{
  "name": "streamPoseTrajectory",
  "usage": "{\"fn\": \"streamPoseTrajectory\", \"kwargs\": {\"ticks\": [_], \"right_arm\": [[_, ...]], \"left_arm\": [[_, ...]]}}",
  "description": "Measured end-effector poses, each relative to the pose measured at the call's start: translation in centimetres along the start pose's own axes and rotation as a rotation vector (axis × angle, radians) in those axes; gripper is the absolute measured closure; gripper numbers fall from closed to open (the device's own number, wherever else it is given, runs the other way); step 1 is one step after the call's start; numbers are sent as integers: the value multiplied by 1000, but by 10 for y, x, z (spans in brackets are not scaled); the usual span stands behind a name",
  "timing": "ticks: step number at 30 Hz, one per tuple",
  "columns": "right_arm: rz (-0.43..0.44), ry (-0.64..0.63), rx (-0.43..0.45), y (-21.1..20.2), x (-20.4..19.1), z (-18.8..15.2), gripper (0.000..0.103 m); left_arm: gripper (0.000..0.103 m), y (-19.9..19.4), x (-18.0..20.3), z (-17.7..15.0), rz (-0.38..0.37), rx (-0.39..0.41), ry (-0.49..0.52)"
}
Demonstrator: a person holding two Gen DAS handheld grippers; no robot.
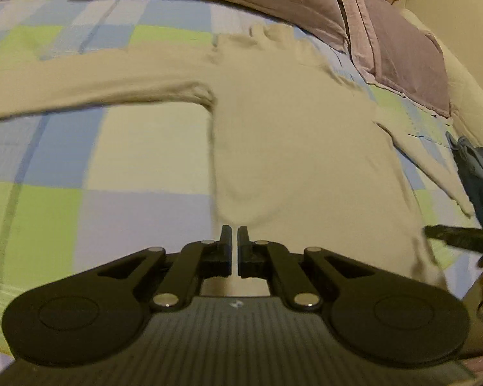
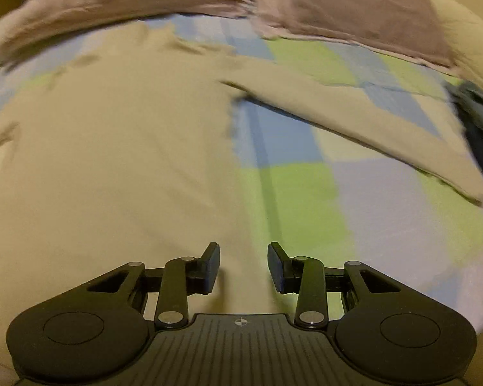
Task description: Fold clothes
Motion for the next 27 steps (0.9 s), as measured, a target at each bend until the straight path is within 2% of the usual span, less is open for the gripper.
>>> {"fn": "streamPoseTrajectory", "kwargs": {"ticks": [3, 6, 9, 11, 13, 15, 18, 21, 23, 24, 25, 27], "right_arm": [[35, -40, -33, -4, 4, -24, 66], [69, -80, -67, -8, 8, -48, 66], [104, -119, -100, -13, 12, -72, 66], [128, -133, -132, -18, 19, -85, 66], [136, -95, -190, -32, 33, -89, 66], [141, -52, -250, -47, 47, -92, 66], [186, -19, -214, -92, 60, -75, 66], [204, -46, -176, -131, 61, -59, 65], [214, -75, -152, -155, 59, -51, 57], [219, -89, -140, -167, 58, -47, 42], [223, -104, -128, -180, 57, -43, 36], [233, -132, -104, -204, 55, -35, 36]], "left_arm": [[102, 20, 13, -42, 41, -115, -54], [102, 5, 22, -81, 94, -107, -102], [102, -15, 32, -114, 155, -152, -171], [102, -34, 49, -126, 201, -187, -202], [101, -55, 71, -129, 245, -185, -195], [101, -82, 100, -127, 263, -147, -177], [92, -121, 138, -120, 278, -104, -153], [82, -160, 174, -109, 292, -45, -146], [74, -182, 195, -103, 300, -10, -133], [74, -192, 203, -101, 308, 2, -125], [73, -201, 209, -98, 316, 11, -116], [69, -219, 218, -96, 335, 31, -106]]}}
Point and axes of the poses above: each gripper's, at about its wrist camera, not at the fingertips, and y roughly the way its jaws point, x to its right, z to its top, the point moved 7 cm from there along y, roughly the way its jaws point, and after that the axes turned 3 degrees about y, right-handed, at the moved point
